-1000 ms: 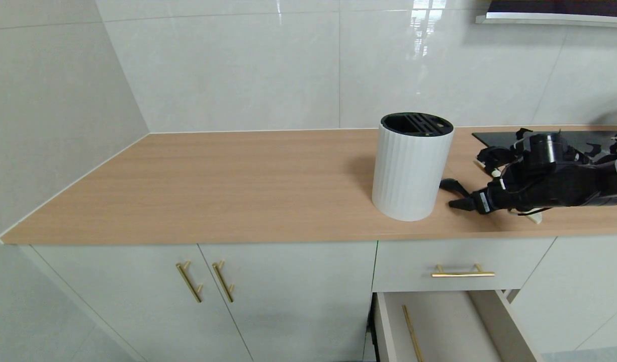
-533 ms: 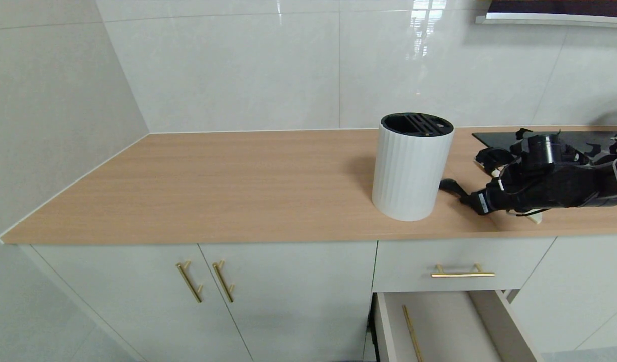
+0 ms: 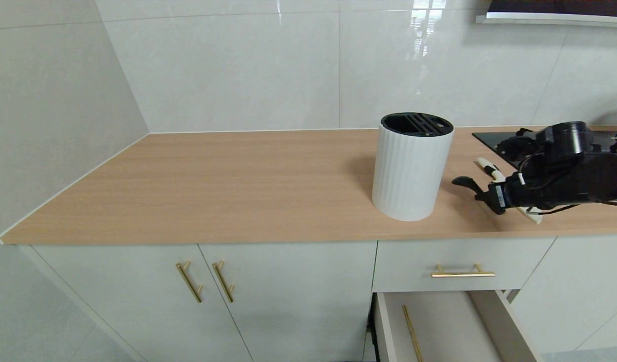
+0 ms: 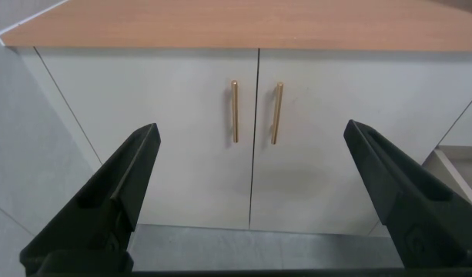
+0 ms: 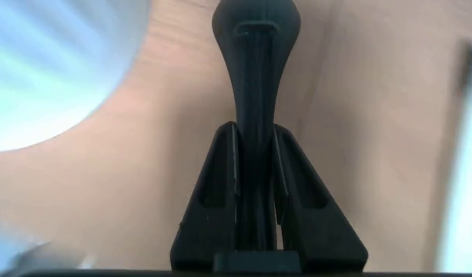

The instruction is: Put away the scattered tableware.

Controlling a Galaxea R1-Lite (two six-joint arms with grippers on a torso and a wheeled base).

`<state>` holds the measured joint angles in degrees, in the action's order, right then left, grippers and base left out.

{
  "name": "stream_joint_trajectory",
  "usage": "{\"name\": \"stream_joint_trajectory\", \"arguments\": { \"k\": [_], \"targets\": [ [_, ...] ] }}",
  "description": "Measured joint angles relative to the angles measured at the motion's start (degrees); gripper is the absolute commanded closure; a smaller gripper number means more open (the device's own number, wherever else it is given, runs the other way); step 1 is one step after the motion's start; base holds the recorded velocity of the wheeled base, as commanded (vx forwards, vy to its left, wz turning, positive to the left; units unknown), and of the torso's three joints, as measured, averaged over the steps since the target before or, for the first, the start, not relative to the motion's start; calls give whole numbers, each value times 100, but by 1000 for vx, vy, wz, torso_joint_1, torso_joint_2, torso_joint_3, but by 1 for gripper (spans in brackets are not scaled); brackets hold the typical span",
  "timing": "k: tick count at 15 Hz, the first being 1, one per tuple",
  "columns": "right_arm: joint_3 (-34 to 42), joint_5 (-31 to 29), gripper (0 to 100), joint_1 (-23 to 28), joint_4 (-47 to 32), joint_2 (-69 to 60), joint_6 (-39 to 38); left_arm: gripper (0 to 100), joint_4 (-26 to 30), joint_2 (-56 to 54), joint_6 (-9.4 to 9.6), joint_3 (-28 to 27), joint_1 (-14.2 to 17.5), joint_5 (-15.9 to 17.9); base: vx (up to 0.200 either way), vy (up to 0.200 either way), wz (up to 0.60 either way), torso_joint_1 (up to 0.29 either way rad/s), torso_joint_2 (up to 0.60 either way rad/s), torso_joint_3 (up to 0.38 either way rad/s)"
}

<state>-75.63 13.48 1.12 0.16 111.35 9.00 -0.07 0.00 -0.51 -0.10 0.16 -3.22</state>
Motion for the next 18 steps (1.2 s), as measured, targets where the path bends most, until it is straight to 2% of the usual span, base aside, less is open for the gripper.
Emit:
{"name": "stream_joint_trajectory", "arguments": {
  "k": [3,5,9,11,14,18],
  "targets": [
    [861,-352,100,2,-295,-1148,-701,0,0,0,0,0,0,-1,0,0,0,0,0,0],
    [1705,-479,100,35,-495,-2022,-981,0,0,0,0,0,0,-1,0,0,0,0,0,0],
    [3054,-550,100,22,-1154,-3439,-1135,0,0,0,0,0,0,0,0,0,0,0,0,0],
    [3580,-506,100,4,-1225,-3878,-1157,0,0,0,2,0,0,0,0,0,0,0,0,0],
    [4088,-330,100,-30,-1230,-4383,-1157,0,0,0,2,0,0,0,0,0,0,0,0,0],
    [4322,-293,100,-39,-1151,-4581,-1140,0,0,0,2,0,0,-1,0,0,0,0,0,0]
  ]
}}
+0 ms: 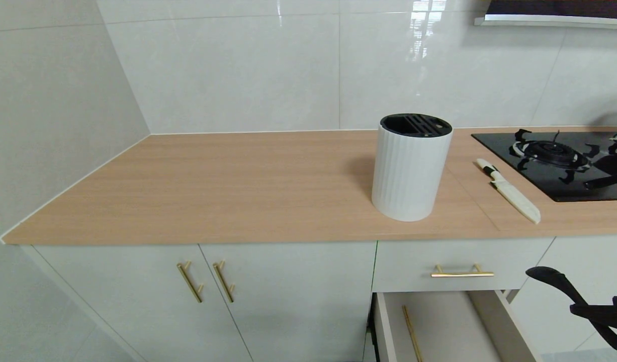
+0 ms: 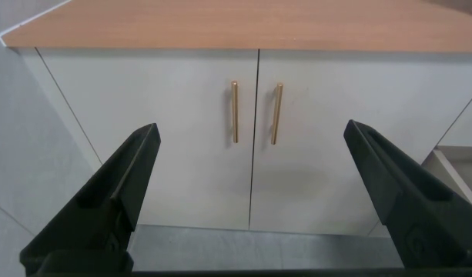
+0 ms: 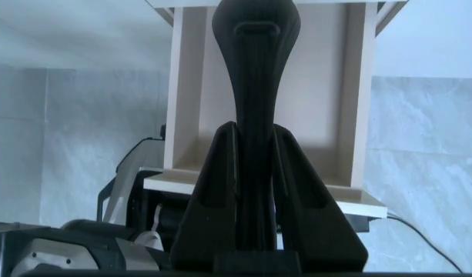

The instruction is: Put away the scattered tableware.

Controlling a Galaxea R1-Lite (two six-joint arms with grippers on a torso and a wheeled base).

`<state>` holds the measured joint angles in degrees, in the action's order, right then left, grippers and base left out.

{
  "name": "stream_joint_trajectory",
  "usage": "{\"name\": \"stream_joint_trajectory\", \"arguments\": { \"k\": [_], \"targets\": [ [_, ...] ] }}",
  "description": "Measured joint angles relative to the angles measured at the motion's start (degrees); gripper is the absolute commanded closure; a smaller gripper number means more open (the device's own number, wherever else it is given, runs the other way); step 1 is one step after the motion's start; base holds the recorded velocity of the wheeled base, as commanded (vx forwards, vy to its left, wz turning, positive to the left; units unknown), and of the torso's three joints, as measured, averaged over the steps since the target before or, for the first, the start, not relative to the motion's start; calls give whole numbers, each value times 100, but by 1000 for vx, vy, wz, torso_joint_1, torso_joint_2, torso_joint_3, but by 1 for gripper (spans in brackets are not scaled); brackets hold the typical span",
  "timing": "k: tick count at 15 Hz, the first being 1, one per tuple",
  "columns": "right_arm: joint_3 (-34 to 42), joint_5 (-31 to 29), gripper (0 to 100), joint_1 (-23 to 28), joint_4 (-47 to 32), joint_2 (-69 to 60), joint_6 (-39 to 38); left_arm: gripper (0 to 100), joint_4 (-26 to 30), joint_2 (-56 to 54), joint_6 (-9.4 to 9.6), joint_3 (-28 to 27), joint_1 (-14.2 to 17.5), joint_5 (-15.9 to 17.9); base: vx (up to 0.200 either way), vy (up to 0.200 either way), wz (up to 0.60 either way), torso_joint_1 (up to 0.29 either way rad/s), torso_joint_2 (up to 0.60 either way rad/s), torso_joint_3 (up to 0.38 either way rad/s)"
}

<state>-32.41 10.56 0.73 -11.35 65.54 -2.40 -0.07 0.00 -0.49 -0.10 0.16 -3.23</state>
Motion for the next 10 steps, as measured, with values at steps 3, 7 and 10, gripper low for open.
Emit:
{"name": "stream_joint_trajectory", "arguments": {
  "k": [3,7,10],
  "targets": [
    [179,-2,100,-40,325,293,17,0,0,0,0,0,0,1,0,0,0,0,0,0],
    [497,-2,100,-178,840,758,20,0,0,0,0,0,0,1,0,0,0,0,0,0],
    [623,-5,100,-222,936,1015,22,0,0,0,-2,0,0,1,0,0,0,0,0,0]
  ]
}}
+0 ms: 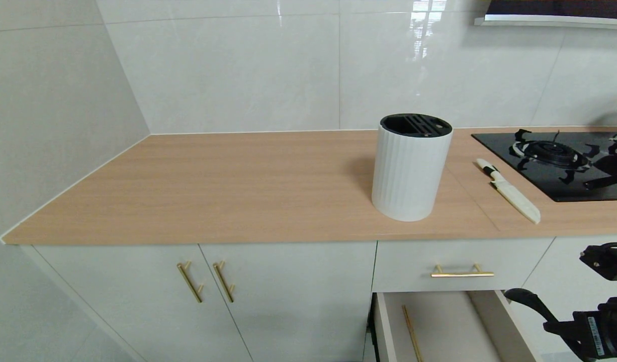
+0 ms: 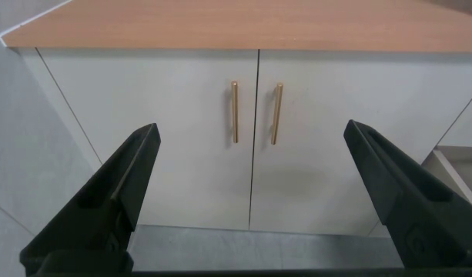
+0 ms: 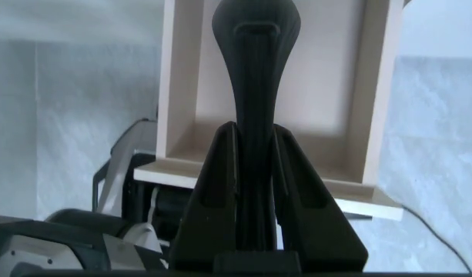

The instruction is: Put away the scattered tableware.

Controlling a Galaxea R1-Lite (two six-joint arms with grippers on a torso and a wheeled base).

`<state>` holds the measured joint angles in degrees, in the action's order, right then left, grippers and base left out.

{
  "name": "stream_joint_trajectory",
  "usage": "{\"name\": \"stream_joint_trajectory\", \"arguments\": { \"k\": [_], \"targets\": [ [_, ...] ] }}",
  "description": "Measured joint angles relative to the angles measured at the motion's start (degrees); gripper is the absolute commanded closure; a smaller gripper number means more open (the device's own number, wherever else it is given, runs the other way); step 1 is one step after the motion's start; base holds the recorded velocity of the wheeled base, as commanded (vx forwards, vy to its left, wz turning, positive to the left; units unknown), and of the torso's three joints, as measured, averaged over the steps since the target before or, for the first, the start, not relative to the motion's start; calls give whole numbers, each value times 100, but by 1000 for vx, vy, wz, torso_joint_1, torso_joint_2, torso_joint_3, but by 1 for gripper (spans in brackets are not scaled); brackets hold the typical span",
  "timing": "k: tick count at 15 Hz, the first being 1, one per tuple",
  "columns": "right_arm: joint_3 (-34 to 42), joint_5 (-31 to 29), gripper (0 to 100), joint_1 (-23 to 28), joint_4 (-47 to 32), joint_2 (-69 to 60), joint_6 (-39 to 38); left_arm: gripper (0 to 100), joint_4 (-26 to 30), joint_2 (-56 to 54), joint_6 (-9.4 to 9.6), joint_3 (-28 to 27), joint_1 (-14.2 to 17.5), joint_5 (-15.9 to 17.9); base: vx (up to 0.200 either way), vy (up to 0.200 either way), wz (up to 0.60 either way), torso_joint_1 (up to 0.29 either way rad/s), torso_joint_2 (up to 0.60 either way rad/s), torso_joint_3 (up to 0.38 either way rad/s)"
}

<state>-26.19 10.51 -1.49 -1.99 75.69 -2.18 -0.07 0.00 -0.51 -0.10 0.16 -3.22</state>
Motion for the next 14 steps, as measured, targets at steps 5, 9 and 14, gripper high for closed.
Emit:
{"name": "stream_joint_trajectory", "arguments": {
  "k": [5,9,14],
  "targets": [
    [135,2,100,-129,278,325,-5,0,-2,0,2,2,0,0,0,0,0,-159,382,217],
    [235,2,100,-165,406,578,-9,0,-2,0,2,0,0,-1,0,0,0,-189,486,293],
    [284,2,100,-182,595,809,-22,0,-4,0,0,0,0,0,0,0,0,-169,480,295]
  ]
}}
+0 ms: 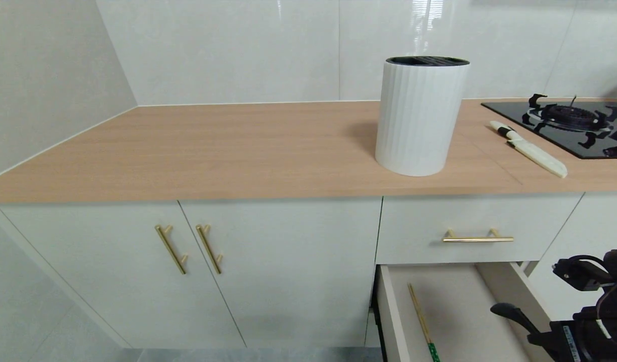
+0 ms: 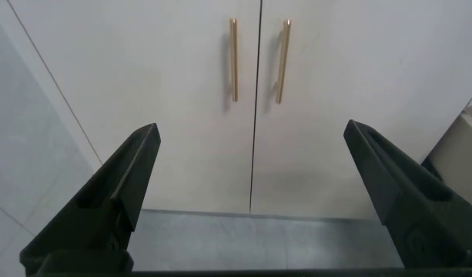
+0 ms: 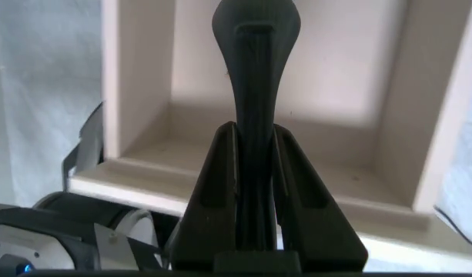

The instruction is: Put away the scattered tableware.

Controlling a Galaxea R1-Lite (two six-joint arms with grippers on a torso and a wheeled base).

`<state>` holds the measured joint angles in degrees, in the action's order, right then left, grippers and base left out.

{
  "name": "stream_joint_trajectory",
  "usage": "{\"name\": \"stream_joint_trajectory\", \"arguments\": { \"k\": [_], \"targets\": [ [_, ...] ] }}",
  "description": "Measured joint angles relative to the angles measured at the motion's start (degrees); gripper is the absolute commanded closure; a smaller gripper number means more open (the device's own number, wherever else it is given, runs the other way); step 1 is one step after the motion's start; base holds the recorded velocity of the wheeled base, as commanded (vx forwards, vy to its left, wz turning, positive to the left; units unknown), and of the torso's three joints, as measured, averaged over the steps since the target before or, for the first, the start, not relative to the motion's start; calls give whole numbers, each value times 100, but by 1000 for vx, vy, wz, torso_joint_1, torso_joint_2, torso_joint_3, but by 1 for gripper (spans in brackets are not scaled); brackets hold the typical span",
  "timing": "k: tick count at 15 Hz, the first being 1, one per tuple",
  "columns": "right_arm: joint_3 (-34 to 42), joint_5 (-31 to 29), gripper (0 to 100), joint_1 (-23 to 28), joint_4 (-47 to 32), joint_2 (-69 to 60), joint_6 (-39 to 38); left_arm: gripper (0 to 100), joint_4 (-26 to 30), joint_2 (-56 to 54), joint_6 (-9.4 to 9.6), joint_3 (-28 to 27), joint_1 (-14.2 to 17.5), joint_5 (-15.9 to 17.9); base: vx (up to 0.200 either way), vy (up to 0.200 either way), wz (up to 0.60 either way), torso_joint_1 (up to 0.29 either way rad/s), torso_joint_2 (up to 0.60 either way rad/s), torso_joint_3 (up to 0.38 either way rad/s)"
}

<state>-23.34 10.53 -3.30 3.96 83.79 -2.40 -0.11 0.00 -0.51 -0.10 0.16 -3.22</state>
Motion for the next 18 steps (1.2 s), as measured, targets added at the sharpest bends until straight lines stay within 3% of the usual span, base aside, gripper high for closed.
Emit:
{"name": "stream_joint_trajectory", "arguments": {
  "k": [5,8,18],
  "targets": [
    [-11,-6,100,-204,79,234,-28,0,1,0,2,0,0,0,0,0,0,-133,456,318],
    [-94,-17,100,-254,600,646,-30,0,11,0,2,2,0,-1,0,0,0,-79,372,294],
    [-449,-597,100,-284,2325,2186,-375,0,4,0,0,2,0,0,0,0,0,-5,23,16]
  ]
}}
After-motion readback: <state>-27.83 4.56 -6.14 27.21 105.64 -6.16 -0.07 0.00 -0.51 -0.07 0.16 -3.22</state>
